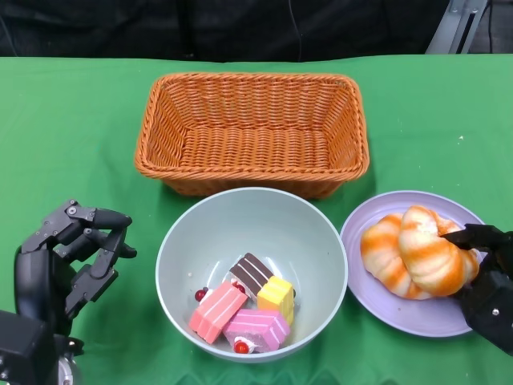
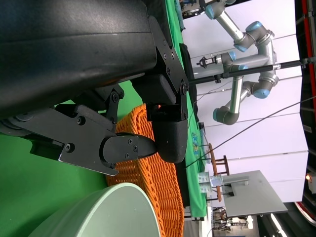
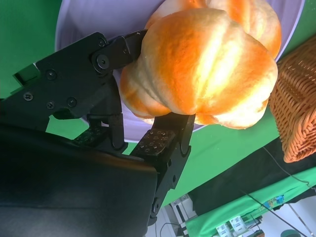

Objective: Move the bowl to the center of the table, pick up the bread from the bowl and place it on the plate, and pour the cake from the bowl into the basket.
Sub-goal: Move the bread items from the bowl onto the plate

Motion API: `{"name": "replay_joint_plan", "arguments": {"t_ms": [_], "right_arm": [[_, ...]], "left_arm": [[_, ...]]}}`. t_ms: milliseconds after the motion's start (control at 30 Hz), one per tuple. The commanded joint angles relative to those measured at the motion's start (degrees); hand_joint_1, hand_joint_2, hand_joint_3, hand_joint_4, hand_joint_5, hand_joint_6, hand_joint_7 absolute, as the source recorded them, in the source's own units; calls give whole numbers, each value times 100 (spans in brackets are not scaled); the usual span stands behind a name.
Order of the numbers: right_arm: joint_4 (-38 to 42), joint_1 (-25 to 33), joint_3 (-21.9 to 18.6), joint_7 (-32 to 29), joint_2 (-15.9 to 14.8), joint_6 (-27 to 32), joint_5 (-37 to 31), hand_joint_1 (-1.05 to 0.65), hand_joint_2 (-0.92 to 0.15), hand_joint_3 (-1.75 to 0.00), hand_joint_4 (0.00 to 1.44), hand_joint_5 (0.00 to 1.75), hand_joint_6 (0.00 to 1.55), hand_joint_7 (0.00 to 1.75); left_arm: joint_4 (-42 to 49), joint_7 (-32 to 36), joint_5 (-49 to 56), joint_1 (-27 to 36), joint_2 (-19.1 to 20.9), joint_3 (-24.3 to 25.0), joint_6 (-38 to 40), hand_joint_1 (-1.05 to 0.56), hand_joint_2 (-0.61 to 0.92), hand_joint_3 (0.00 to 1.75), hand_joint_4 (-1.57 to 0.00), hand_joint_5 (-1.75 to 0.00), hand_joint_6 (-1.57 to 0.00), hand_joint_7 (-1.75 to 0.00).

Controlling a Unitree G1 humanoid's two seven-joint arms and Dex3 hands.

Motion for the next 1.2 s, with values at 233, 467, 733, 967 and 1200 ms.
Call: {"name": "replay_joint_plan", "arguments": {"t_ms": [233,467,733,967,1200], "right_arm": [[-1259,555,29,41,-158,772,-186,-44,-92,-4,51,17,61,1],[-3054,1205,-109,758,-176,1738,-78,-55,-92,-11,38,6,55,0],[-3858,1602,-275,841,-24,1936,75,-52,-92,-12,45,6,66,4],[-3983,1670,-286,640,21,1774,-4,-53,-92,-12,47,6,62,1],[-4214,1734,-245,812,-84,1955,-133,-57,-92,-10,15,0,31,0]], "left_arm": [[-7,-13,21,-15,118,27,18,-15,85,47,-83,-135,-89,-104],[62,-95,-15,-50,134,35,-19,-16,86,46,-84,-134,-89,-102],[66,-124,-17,-38,131,30,-40,-16,86,44,-83,-136,-89,-103],[29,-158,-43,-25,123,18,7,-15,86,44,-83,-138,-88,-105],[27,-130,-9,-26,133,21,8,-14,86,45,-83,-138,-88,-106]]}}
